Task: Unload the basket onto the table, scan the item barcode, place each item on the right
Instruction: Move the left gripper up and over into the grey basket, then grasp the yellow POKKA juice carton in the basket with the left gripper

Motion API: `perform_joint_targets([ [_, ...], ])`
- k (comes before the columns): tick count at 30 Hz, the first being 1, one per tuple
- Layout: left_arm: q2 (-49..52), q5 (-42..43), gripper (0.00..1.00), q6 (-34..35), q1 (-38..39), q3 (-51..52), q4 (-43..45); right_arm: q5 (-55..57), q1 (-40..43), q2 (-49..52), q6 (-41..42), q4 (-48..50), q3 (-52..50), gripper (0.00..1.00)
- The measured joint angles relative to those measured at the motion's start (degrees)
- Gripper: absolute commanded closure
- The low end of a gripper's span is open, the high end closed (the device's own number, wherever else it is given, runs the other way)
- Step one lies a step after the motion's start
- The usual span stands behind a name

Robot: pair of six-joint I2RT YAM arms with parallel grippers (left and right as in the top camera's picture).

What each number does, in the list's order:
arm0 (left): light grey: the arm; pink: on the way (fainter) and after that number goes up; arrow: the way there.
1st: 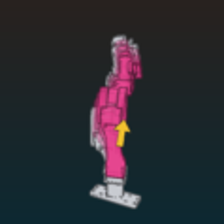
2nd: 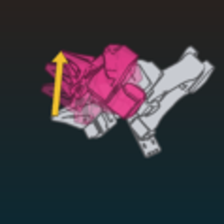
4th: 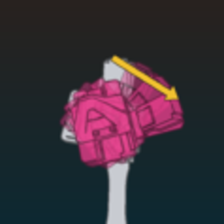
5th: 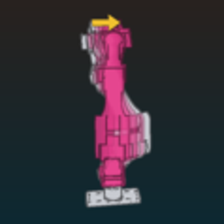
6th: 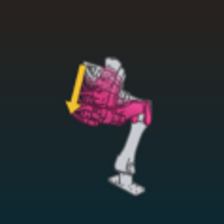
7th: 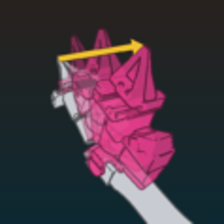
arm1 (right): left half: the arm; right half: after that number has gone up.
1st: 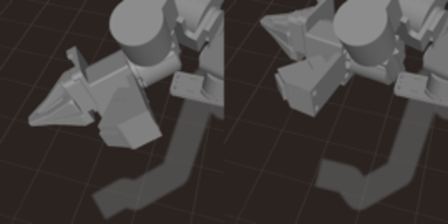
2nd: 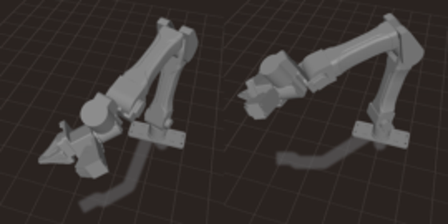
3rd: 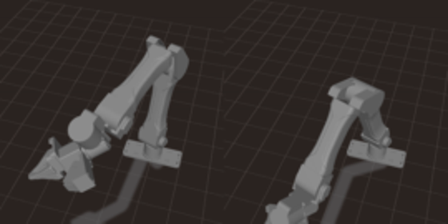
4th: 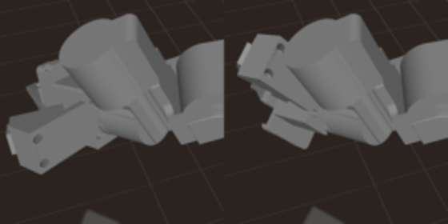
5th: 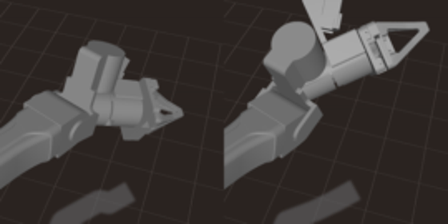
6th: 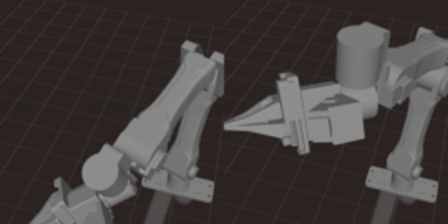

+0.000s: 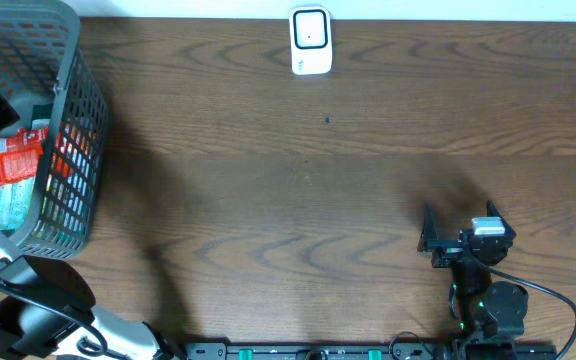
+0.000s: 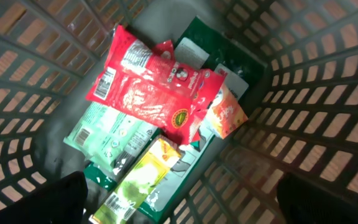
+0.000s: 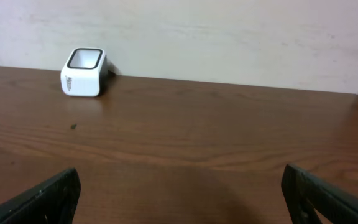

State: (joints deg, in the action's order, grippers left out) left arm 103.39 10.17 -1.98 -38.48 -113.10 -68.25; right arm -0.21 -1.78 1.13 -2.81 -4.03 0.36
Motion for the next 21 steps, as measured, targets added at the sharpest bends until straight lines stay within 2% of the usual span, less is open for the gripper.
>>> perform_joint_targets([
  [21, 0.0, -0.4, 0.02, 0.0, 0.0, 9.0, 5.3, 0.0, 0.0, 0.0, 0.0, 0.0, 0.0, 0.01],
])
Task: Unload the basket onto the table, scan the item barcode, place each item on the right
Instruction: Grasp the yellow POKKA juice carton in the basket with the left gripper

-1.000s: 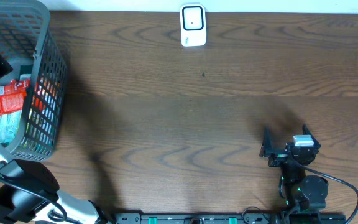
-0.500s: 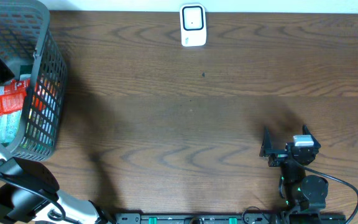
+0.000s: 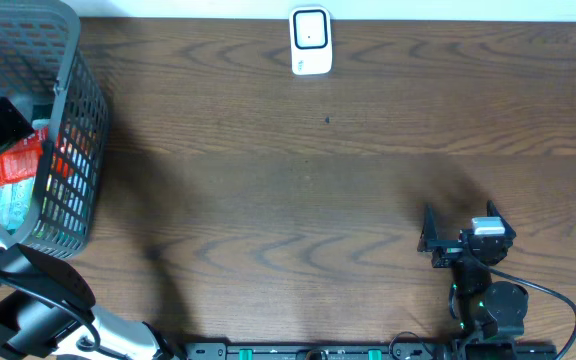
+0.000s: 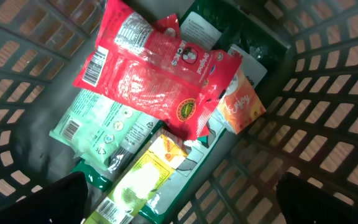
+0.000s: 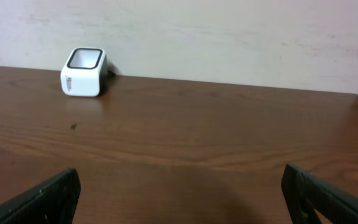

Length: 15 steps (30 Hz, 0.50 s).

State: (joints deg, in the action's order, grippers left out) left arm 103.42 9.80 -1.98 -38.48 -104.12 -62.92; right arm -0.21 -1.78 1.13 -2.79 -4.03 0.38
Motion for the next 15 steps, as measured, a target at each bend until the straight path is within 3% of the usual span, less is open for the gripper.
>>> perform_joint_targets([
  [15, 0.0, -0.2, 0.02, 0.0, 0.0, 6.5, 5.0, 0.0, 0.0, 0.0, 0.0, 0.0, 0.0, 0.01],
])
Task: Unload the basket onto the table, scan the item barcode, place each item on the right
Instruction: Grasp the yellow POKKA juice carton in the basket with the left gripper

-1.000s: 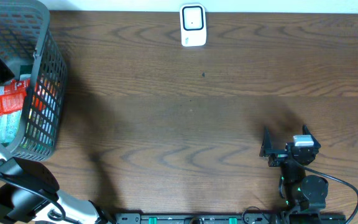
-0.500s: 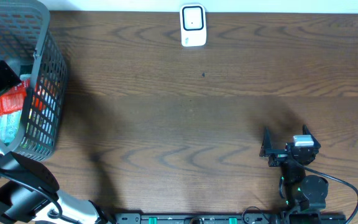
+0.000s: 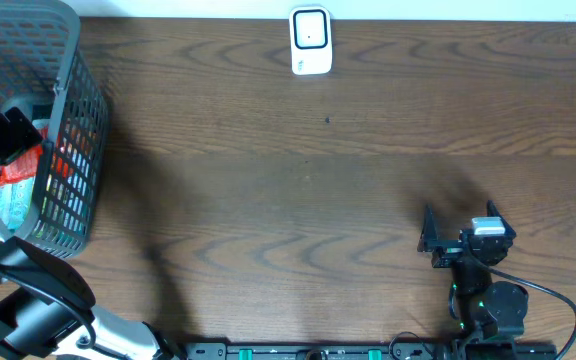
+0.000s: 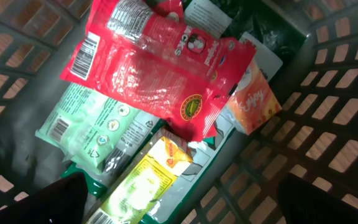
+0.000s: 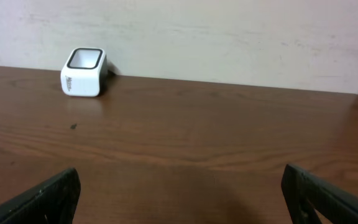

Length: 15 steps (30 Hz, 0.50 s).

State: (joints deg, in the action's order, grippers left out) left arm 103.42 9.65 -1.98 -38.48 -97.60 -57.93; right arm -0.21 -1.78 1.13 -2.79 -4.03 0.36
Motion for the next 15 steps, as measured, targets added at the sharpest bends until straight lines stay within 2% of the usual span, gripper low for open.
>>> perform_joint_targets([
  [9, 0.0, -0.3, 0.02, 0.0, 0.0, 0.2, 0.1, 0.0, 0.0, 0.0, 0.0, 0.0, 0.0, 0.01],
  [15, 0.0, -4.0, 0.02, 0.0, 0.0, 4.2, 2.2, 0.0, 0.0, 0.0, 0.0, 0.0, 0.0, 0.01],
])
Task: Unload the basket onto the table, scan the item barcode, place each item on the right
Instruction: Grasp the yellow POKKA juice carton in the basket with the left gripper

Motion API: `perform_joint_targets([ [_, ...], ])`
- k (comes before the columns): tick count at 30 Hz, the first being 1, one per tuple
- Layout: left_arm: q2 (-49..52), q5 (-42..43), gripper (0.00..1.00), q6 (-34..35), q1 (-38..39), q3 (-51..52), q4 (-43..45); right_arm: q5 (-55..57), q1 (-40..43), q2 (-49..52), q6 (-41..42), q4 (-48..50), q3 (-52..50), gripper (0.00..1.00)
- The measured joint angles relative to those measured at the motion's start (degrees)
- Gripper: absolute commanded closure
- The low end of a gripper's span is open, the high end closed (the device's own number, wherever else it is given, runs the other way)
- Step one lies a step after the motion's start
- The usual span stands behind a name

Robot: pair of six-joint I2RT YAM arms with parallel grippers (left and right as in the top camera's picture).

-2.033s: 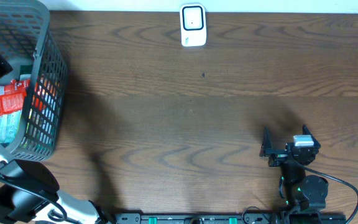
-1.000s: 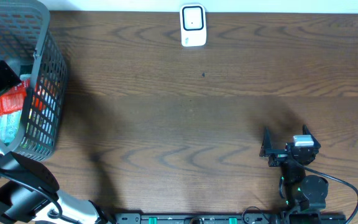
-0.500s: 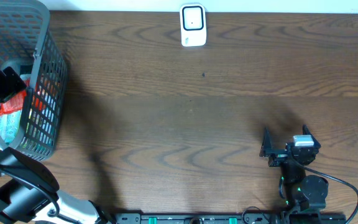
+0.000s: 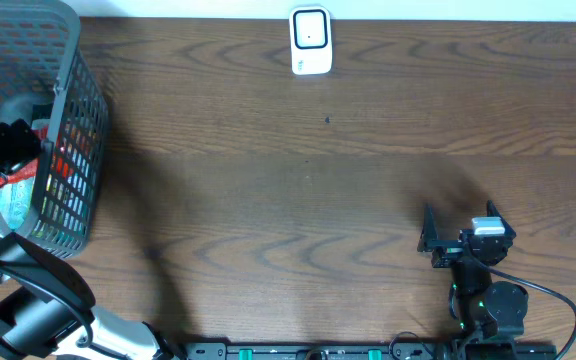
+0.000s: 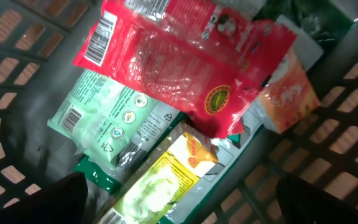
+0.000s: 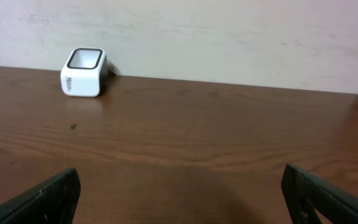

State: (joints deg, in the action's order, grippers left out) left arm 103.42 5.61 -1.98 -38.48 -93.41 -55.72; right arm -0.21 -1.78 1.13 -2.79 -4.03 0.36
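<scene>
My left gripper hangs open inside the grey basket, low over a pile of snack packets. On top lies a red packet with a barcode at its upper left. Under it sit a pale green packet, a yellow-green packet between my fingertips, and an orange packet. The white barcode scanner stands at the table's far edge, also in the right wrist view as the scanner. My right gripper rests open near the front right, holding nothing.
The basket's mesh walls close round my left gripper on all sides. A small dark speck lies on the wood below the scanner. A pale wall runs behind the table's far edge.
My left gripper has sunk a little deeper into the basket; the packets look larger and the red one has shifted up in the view. The right arm is unmoved.
My left gripper was open above the packets in the basket, well over them. At each later moment it stood lower and nearer the pile, still open. Nothing has been gripped. My right gripper has stayed open at the front right throughout.
</scene>
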Motion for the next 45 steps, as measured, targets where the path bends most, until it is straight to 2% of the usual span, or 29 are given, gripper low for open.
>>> perform_joint_targets([
  [7, 0.0, -0.7, 0.02, 0.0, 0.0, 5.8, 2.9, 0.0, 0.0, 0.0, 0.0, 0.0, 0.0, 0.01],
  [18, 0.0, -1.1, 0.02, 0.0, 0.0, 10.7, 2.1, 0.0, 0.0, 0.0, 0.0, 0.0, 0.0, 0.01],
  [25, 0.0, -2.0, 0.02, 0.0, -0.1, 15.5, 7.3, 0.0, 0.0, 0.0, 0.0, 0.0, 0.0, 0.01],
  [26, 0.0, -2.4, 0.09, 0.0, -0.1, 16.2, 8.1, 0.0, 0.0, 0.0, 0.0, 0.0, 0.0, 0.01],
  [27, 0.0, -2.9, 0.20, 0.0, -0.1, 16.7, 8.5, 0.0, 0.0, 0.0, 0.0, 0.0, 0.0, 0.01],
  [30, 0.0, -3.3, 0.26, -0.5, -0.1, 16.9, 8.6, 0.0, 0.0, 0.0, 0.0, 0.0, 0.0, 0.01],
  [37, 0.0, -3.4, 0.27, 0.2, -0.1, 16.9, 7.5, 0.0, 0.0, 0.0, 0.0, 0.0, 0.0, 0.01],
  [45, 0.0, -3.2, 0.28, 8.9, -1.1, 16.8, 9.3, 0.0, 0.0, 0.0, 0.0, 0.0, 0.0, 0.01],
])
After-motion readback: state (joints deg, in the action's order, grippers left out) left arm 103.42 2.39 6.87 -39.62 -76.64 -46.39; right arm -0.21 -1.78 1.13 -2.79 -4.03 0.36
